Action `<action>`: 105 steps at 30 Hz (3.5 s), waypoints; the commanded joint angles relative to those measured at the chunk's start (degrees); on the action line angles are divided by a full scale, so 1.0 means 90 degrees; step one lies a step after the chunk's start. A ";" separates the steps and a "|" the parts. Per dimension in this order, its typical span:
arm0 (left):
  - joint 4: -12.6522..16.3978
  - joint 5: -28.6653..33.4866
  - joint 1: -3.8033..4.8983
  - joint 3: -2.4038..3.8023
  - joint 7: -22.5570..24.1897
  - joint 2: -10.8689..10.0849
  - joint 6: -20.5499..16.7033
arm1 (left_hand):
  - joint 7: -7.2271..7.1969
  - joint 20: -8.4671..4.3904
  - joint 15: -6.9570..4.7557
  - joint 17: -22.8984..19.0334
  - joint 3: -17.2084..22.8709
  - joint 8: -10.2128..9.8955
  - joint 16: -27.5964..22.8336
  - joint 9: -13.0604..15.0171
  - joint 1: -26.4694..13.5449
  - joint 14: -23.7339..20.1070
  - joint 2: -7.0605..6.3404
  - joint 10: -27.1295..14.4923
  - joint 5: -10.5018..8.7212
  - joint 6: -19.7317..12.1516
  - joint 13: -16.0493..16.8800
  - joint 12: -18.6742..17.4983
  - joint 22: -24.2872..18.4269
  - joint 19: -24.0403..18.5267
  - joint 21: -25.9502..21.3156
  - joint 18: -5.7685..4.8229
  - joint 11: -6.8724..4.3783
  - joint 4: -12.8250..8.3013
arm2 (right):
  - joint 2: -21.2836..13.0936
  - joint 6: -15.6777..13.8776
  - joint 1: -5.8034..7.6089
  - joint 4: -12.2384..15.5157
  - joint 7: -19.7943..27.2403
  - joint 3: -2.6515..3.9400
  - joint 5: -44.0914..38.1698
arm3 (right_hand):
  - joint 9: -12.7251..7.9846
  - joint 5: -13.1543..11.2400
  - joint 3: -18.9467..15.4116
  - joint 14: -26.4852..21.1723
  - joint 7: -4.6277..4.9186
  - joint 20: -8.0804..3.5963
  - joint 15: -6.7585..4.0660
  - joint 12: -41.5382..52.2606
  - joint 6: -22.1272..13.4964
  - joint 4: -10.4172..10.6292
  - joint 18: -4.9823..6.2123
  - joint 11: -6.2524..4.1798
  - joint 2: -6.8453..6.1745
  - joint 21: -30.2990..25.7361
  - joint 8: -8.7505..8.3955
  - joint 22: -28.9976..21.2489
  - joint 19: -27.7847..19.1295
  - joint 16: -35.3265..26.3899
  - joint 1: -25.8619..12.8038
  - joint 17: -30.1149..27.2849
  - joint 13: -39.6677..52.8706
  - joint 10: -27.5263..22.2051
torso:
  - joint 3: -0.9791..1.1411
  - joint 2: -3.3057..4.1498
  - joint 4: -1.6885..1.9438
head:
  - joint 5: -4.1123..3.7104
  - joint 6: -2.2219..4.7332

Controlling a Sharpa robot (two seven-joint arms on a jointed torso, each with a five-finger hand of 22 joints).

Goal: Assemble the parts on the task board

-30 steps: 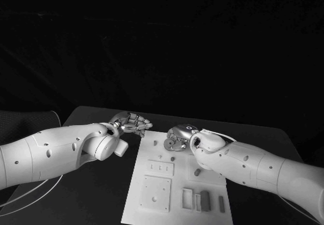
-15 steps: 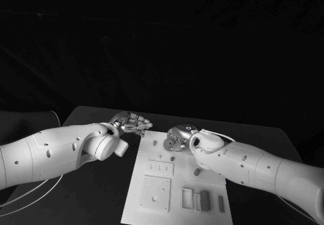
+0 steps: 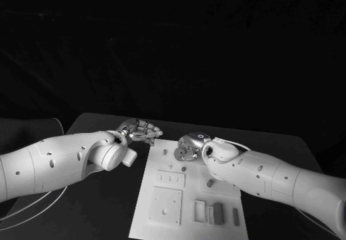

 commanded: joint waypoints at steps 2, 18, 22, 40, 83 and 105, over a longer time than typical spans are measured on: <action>0.0011 -0.0013 0.0007 0.0007 0.0053 0.0011 0.0022 | 0.0040 -0.0041 0.0006 0.0006 -0.0026 -0.0043 -0.0035 0.0009 -0.0023 -0.0029 -0.0013 -0.0042 -0.0005 -0.0020 -0.0009 -0.0026 0.0006 0.0008 -0.0031 0.0123 0.0001 0.0003 | 0.0001 0.0009 -0.0005 0.0006 0.0021 -0.0006 -0.0084 | 0.0029 -0.0039 -0.0009 0.0036 0.0282 -0.0029 -0.0001 0.0041 0.0292 0.0004 0.0185 -0.0003 -0.0031 0.0023 0.0121 0.0067 0.0029 -0.0009 0.0055 -0.0011 -0.0013 -0.0039 | 0.0002 -0.0003 0.0001 | 0.0010 -0.0004; 0.0007 -0.0013 0.0007 0.0007 0.0049 0.0020 0.0034 | 0.0040 -0.0041 0.0006 0.0006 -0.0027 -0.0044 -0.0036 0.0011 -0.0019 -0.0029 -0.0013 -0.0042 -0.0005 -0.0021 -0.0009 -0.0027 0.0008 0.0009 -0.0033 0.0123 0.0002 0.0003 | 0.0004 -0.0051 -0.0005 0.0023 -0.0112 -0.0009 -0.0136 | -0.0005 -0.0149 -0.0162 0.0057 0.0293 -0.0016 0.0012 0.0063 0.0287 0.0125 0.0185 0.0008 -0.0424 0.0020 0.0123 0.0052 0.0068 -0.0006 -0.0174 -0.0026 -0.0030 -0.0029 | 0.0006 0.0000 -0.0001 | 0.0020 -0.0037; 0.0003 -0.0013 0.0007 0.0007 0.0048 0.0021 0.0031 | 0.0041 -0.0041 0.0006 0.0006 -0.0027 -0.0044 -0.0036 0.0011 -0.0018 -0.0029 -0.0013 -0.0042 -0.0005 -0.0021 -0.0009 -0.0028 0.0009 0.0009 -0.0034 0.0123 0.0002 0.0004 | 0.0010 -0.0055 -0.0005 0.0026 -0.0112 -0.0009 -0.0136 | 0.0004 -0.0153 -0.0179 0.0064 0.0284 -0.0031 0.0002 0.0074 0.0293 0.0192 0.0185 -0.0001 -0.0511 0.0022 0.0137 0.0046 0.0085 0.0004 -0.0245 -0.0026 -0.0031 -0.0024 | 0.0008 -0.0001 0.0000 | 0.0020 -0.0038; 0.0005 -0.0013 0.0007 0.0007 0.0045 0.0022 0.0033 | 0.0041 -0.0040 0.0007 0.0006 -0.0029 -0.0046 -0.0037 0.0013 -0.0015 -0.0031 -0.0013 -0.0044 -0.0005 -0.0022 -0.0010 -0.0029 0.0011 0.0009 -0.0037 0.0123 0.0002 0.0004 | 0.0010 0.0000 -0.0005 0.0024 -0.0129 -0.0011 -0.0138 | 0.0016 -0.0153 -0.0155 0.0066 0.0278 -0.0063 -0.0006 0.0086 0.0272 0.0292 0.0185 -0.0008 -0.0615 0.0017 0.0151 0.0034 0.0100 0.0010 -0.0280 -0.0032 -0.0037 -0.0024 | 0.0004 -0.0001 -0.0001 | 0.0019 -0.0031; -0.0007 -0.0013 0.0008 0.0009 0.0036 0.0034 0.0029 | 0.0054 -0.0038 0.0009 0.0006 -0.0034 -0.0066 -0.0040 0.0012 -0.0013 -0.0034 -0.0015 -0.0052 -0.0005 -0.0053 -0.0011 -0.0036 0.0017 0.0009 -0.0047 0.0122 0.0007 0.0006 | -0.0029 -0.0080 -0.0006 0.0091 -0.0018 -0.0017 -0.0031 | 0.0003 -0.0151 -0.0047 0.0001 0.0336 -0.0127 0.0062 0.0227 -0.0321 0.0375 0.0185 0.0053 -0.0581 0.0109 -0.0025 0.0070 0.0142 0.0136 -0.0046 -0.0006 -0.0002 -0.0144 | 0.0009 -0.0002 0.0004 | 0.0018 -0.0009; 0.0011 -0.0014 0.0008 0.0009 0.0034 0.0001 0.0035 | 0.0056 -0.0037 0.0010 0.0006 -0.0035 -0.0068 -0.0041 0.0014 -0.0015 -0.0035 -0.0013 -0.0053 -0.0005 -0.0055 -0.0012 -0.0037 0.0020 0.0009 -0.0050 0.0121 0.0008 0.0006 | -0.0041 -0.0086 -0.0007 0.0089 -0.0004 -0.0017 -0.0030 | 0.0039 -0.0149 -0.0129 -0.0022 0.0253 -0.0110 -0.0022 0.0238 -0.0404 0.0121 0.0185 -0.0028 -0.0225 0.0129 0.0010 0.0085 0.0097 0.0149 0.0023 -0.0022 -0.0027 -0.0156 | 0.0006 0.0000 0.0000 | 0.0006 -0.0018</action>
